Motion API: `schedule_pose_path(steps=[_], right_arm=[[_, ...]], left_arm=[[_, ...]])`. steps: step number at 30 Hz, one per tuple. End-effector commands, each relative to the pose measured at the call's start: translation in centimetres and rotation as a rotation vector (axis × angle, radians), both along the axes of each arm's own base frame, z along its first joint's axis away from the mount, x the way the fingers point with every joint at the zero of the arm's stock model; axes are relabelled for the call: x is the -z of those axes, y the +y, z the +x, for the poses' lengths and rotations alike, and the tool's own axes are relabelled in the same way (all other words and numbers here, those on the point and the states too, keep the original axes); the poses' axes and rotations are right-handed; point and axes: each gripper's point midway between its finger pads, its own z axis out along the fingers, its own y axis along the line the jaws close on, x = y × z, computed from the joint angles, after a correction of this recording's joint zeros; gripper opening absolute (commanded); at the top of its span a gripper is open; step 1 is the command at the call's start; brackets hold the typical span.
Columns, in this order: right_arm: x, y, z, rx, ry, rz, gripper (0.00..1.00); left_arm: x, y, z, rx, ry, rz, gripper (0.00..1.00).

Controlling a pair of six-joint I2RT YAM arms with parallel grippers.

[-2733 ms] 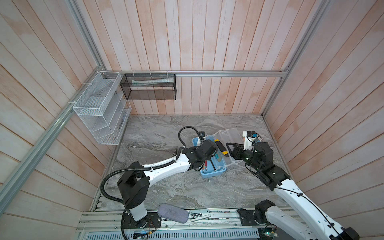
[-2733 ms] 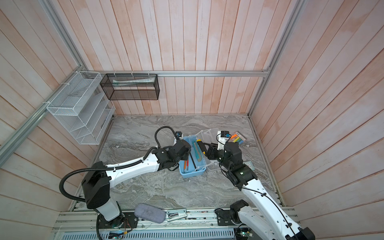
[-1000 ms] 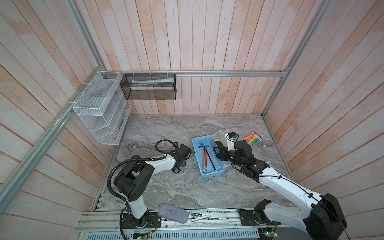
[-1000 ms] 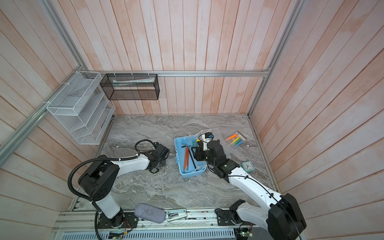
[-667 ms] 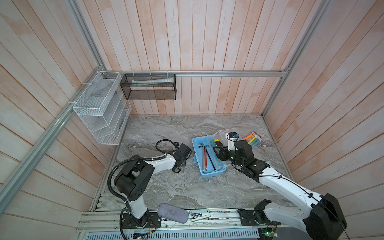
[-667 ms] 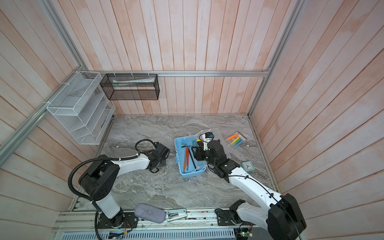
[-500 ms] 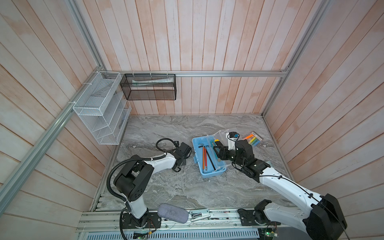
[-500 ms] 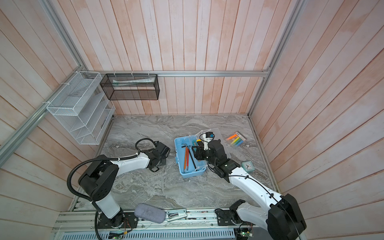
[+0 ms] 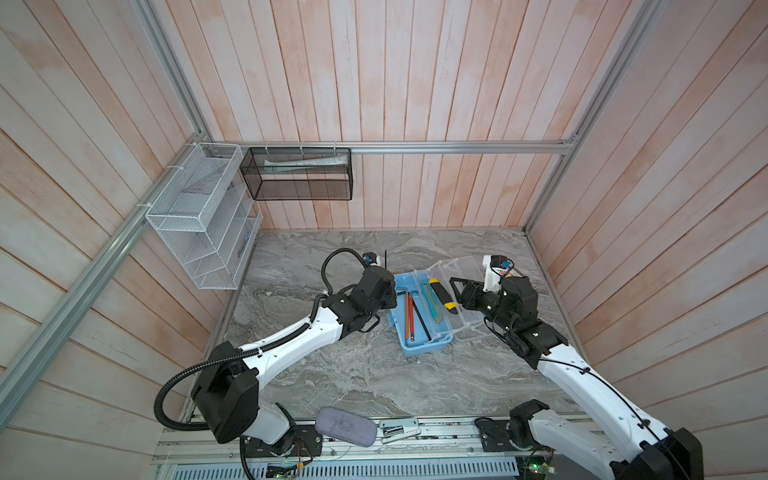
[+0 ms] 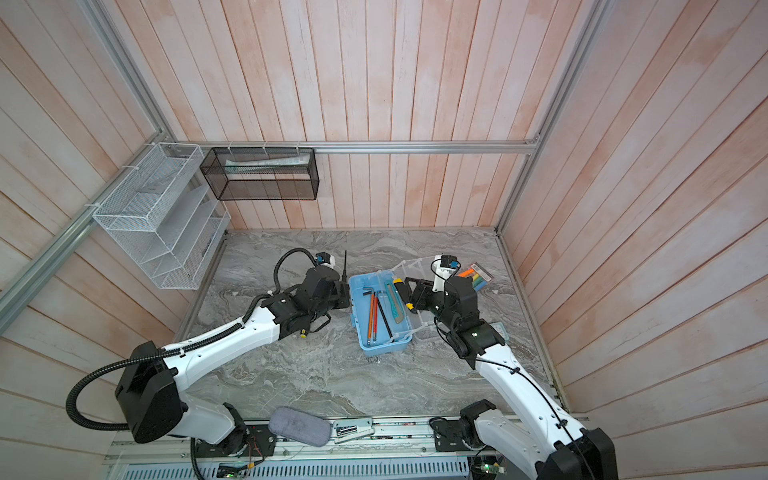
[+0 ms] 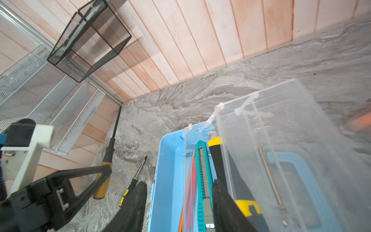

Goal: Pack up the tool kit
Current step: 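Lift the yellow screwdriver with the left gripper and lower it into the box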

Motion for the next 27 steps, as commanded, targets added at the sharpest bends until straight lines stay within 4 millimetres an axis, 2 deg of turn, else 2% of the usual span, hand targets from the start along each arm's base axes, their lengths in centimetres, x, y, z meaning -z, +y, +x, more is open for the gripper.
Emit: schedule_pose_path(steps=[1,7,16,21,22,27], right_arm=[[-0.3,-1.3,-0.4,0.016,0.014,0.019,0.52],[-0.6,-2.9,-0.4,0.052,0.012,0.028,0.52],[-0.9,-4.1,-0.9,0.077,0.002,0.028,0.52],[-1.4,-5.2,-1.3,0.097,-0.013,0.027,0.52],[-1.5,-5.5,-1.4,0.1,-0.015,0.027,0.52],[-1.5,-6.3,-1.8,0.109,-0.02,0.034,0.52]], left_arm=[[-3.5,-3.7,0.3,0.034,-0.047,-0.184,0.0],[-5.2,-8.8,-0.2,0.068,-0.041,-0.425,0.0],[-3.4,-16.0,0.1,0.127,0.047,-0.591,0.0],[-2.0,-17.9,0.9,0.126,0.077,-0.625,0.0],[-1.7,-19.3,-0.6,0.156,0.099,-0.629,0.0],[-0.7,-20.5,-0.7,0.158,0.121,-0.623,0.0]])
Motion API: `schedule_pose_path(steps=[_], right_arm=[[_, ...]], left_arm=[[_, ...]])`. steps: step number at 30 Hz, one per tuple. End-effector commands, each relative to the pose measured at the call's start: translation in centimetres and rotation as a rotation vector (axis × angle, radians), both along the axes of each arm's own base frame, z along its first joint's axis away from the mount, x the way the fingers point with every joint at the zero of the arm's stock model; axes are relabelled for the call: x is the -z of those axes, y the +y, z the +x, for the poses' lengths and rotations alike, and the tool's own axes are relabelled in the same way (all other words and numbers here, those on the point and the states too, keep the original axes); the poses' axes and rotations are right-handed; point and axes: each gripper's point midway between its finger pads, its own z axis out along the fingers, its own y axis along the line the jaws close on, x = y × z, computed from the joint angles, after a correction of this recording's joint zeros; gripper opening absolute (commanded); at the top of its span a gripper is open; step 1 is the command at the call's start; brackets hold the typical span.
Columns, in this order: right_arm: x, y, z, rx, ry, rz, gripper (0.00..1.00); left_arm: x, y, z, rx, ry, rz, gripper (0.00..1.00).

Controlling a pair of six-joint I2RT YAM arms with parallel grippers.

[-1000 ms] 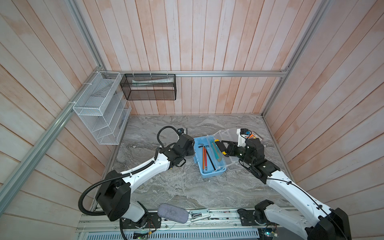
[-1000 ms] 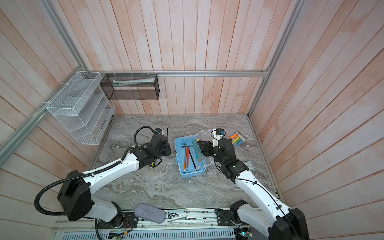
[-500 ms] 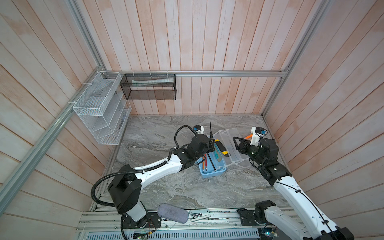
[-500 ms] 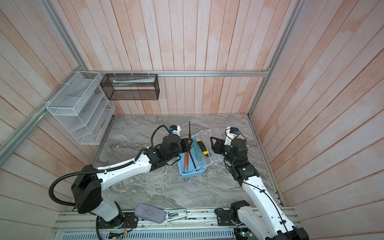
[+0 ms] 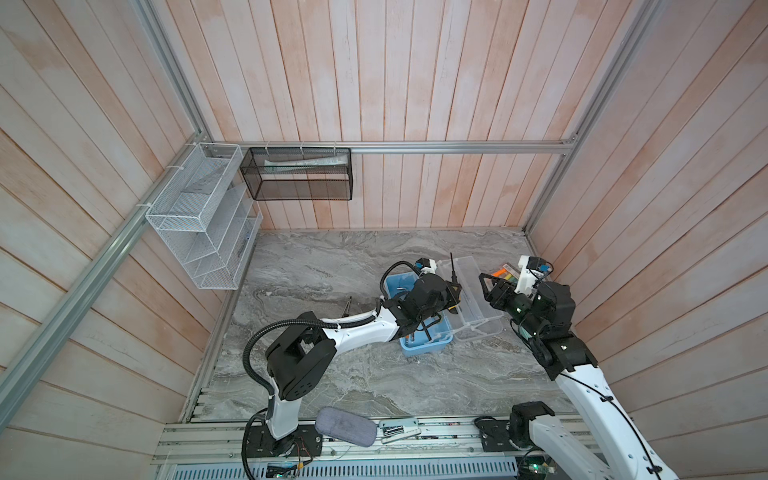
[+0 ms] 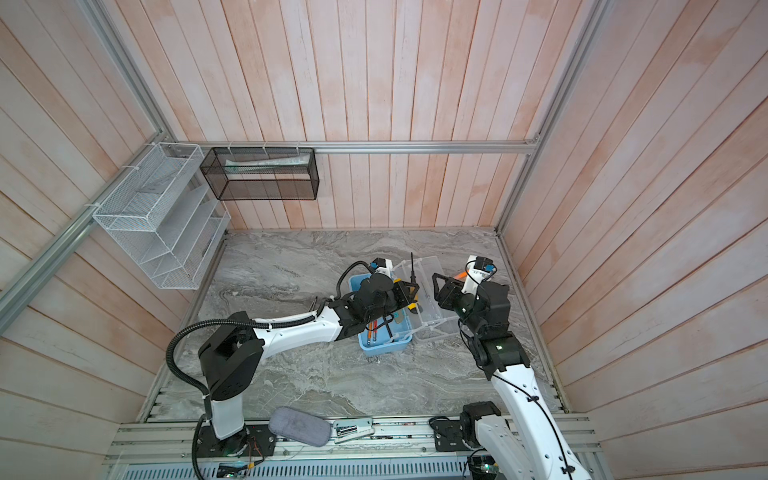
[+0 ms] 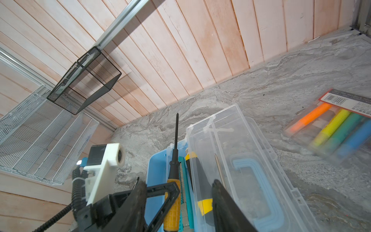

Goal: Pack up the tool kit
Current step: 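Lift the yellow screwdriver with the left gripper and lower it into the box, then open the left gripper and move it back to the black-and-yellow screwdriver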

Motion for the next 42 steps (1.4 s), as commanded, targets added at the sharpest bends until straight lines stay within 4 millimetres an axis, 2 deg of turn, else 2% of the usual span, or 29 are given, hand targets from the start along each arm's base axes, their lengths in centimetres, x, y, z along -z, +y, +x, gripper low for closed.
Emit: schedule_pose_path(steps=[1,10,17,20,26,32,39,42], right_arm=[[1.2,-0.1,-0.7,-0.022,0.028,-0.003,0.52],[1.6,-0.4,-1.3,-0.022,0.024,-0.006,0.52],[1.7,-0.8,-1.6,-0.011,0.023,-0.021,0.53],[1.8,-0.9,-1.6,-0.007,0.023,-0.024,0.54],[1.9,-0.9,-1.7,-0.006,0.023,-0.024,0.54],[2.3,-0.9,-1.6,-0.007,0.032,-0.025,0.54],[2.4,-0.8,-1.5,-0.009,0.034,-0.026,0.56],[2.2,-0.8,-1.5,-0.008,0.032,-0.024,0.56]], left_arm=[[-0.9,-1.6,-0.1,0.013,-0.002,-0.057,0.0],[1.5,-2.2,-0.5,0.004,0.069,-0.069,0.0],[3.2,-2.1,-0.2,-0.029,0.119,-0.013,0.01],[3.6,-2.3,-0.2,-0.027,0.133,0.011,0.17],[4.4,-2.3,-0.3,-0.027,0.157,0.019,0.24],[4.6,-2.2,-0.1,-0.032,0.16,0.028,0.33],[4.6,-2.0,-0.1,-0.024,0.151,0.03,0.35],[2.9,-1.6,0.3,0.013,0.072,0.041,0.35]])
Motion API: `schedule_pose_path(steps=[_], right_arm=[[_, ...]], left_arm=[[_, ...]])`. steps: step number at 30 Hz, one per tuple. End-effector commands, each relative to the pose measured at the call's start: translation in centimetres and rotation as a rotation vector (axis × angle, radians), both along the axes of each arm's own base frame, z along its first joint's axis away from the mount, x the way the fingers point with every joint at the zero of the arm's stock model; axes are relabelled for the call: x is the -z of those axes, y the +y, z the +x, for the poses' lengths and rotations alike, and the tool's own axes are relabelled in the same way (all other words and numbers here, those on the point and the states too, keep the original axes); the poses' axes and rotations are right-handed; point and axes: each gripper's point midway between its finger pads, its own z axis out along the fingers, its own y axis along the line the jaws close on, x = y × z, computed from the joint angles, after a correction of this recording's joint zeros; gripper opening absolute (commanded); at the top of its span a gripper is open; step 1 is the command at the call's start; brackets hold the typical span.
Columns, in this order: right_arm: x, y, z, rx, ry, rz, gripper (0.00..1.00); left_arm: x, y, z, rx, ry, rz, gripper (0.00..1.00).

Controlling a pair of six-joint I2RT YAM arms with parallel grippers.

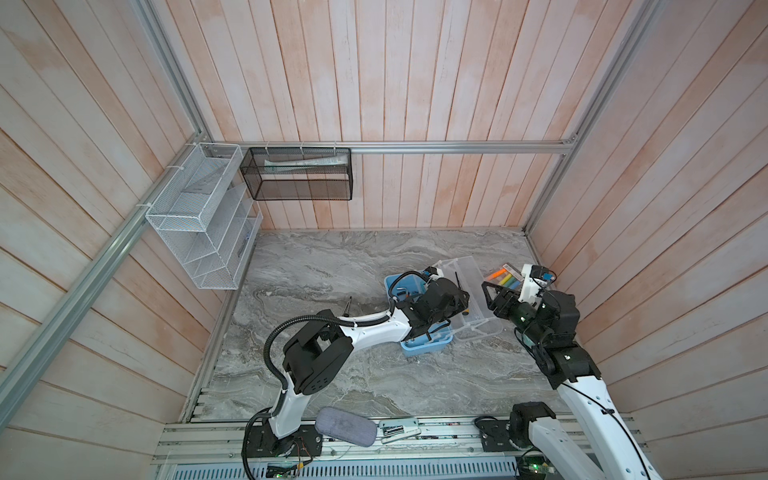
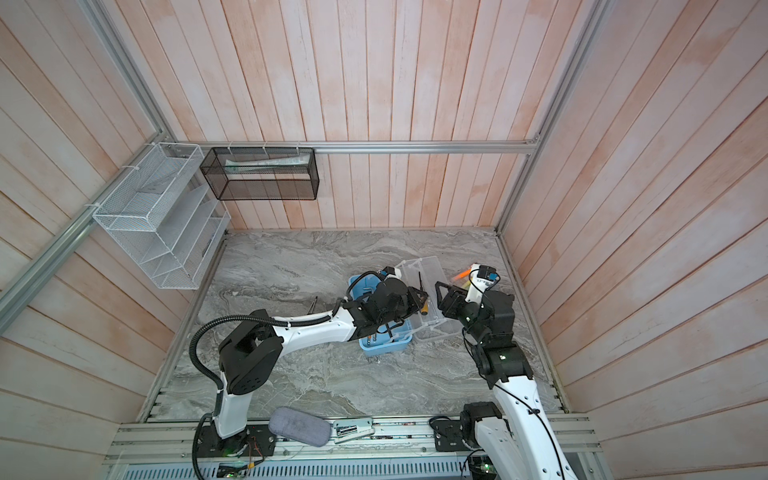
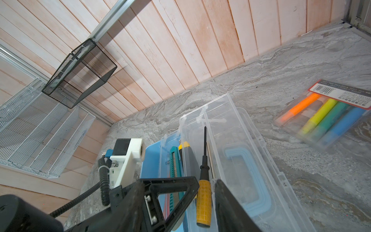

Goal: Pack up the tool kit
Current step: 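Open the left gripper and move it back to the black-and-yellow screwdriver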

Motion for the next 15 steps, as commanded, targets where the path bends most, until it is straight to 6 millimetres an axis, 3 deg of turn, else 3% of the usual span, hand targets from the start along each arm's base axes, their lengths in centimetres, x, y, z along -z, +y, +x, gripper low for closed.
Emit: schedule_pose_path(steps=[1,5,6,9,11,15], right_arm=[[0.4,0.0,-0.1,-0.004,0.009,-0.011,0.56],[0.1,0.0,0.2,-0.008,0.007,-0.011,0.56],[0.2,0.2,0.3,-0.014,0.011,-0.009,0.56],[-0.1,0.9,0.6,-0.047,0.017,-0.014,0.57],[-0.3,1.5,0.7,-0.059,0.014,-0.025,0.57],[-0.8,4.0,0.7,-0.088,0.001,-0.082,0.59]], left_arm=[[-1.7,1.0,1.0,0.016,-0.099,0.038,0.35],[-5.5,3.4,1.7,0.007,-0.274,0.115,0.38],[-6.3,5.0,2.8,-0.008,-0.31,0.143,0.38],[-7.9,8.1,3.7,-0.001,-0.374,0.227,0.44],[-8.1,10.3,4.0,-0.009,-0.391,0.315,0.46],[-7.7,14.9,2.6,-0.042,-0.456,0.478,0.65]])
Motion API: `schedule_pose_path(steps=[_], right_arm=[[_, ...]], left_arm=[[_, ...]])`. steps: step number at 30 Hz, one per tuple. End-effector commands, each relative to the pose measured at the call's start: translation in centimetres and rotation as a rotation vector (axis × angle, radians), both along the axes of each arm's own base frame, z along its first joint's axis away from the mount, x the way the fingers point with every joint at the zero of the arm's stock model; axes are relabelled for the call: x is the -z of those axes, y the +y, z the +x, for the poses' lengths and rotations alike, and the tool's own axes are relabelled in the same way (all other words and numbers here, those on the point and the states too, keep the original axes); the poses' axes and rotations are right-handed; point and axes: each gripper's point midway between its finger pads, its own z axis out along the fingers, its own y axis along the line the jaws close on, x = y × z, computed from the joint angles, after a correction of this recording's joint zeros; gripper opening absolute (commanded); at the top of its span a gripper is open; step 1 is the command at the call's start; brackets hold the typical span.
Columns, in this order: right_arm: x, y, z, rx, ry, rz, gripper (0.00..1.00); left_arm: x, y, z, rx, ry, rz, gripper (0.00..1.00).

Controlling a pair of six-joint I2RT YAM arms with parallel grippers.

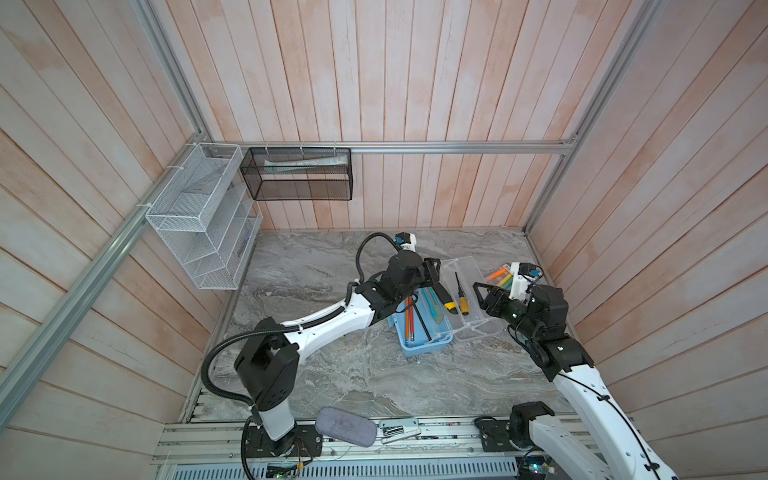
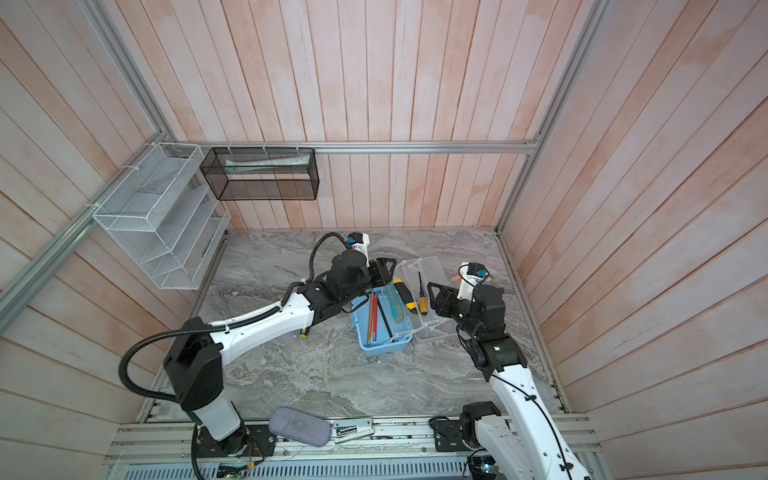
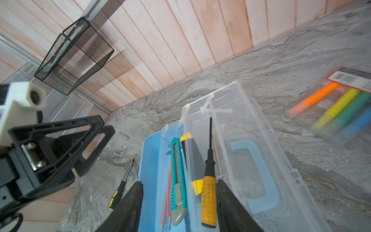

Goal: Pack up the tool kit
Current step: 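Open the left gripper and move it back to the black-and-yellow screwdriver, then close the left gripper on the black-and-yellow screwdriver handle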

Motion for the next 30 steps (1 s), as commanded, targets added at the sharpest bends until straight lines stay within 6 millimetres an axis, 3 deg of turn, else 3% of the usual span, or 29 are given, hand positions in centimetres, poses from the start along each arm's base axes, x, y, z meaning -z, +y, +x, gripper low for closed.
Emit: schedule_pose_path(steps=[1,7,13,18,22,27,30], right_arm=[[-1.7,2.0,0.1,-0.021,-0.047,-0.06,0.6],[1.8,10.0,-1.5,-0.173,-0.005,-0.199,0.72],[5.2,15.4,-2.7,-0.323,0.074,-0.253,0.72],[6.8,17.7,-3.1,-0.374,0.117,-0.243,0.7],[7.9,18.5,-3.2,-0.385,0.137,-0.212,0.7],[8.6,18.8,-3.0,-0.383,0.153,-0.201,0.7],[8.7,18.7,-3.0,-0.375,0.156,-0.196,0.69]], left_arm=[[3.3,4.1,-1.7,-0.033,-0.037,0.267,0.66],[6.1,10.0,-3.3,-0.115,-0.005,0.467,0.66],[9.4,14.6,-4.2,-0.153,0.087,0.539,0.68],[12.6,19.9,-4.2,-0.245,0.212,0.574,0.67],[14.5,22.8,-4.1,-0.291,0.266,0.575,0.67],[16.7,24.4,-3.4,-0.314,0.325,0.6,0.66],[17.9,24.4,-2.9,-0.303,0.343,0.616,0.6]])
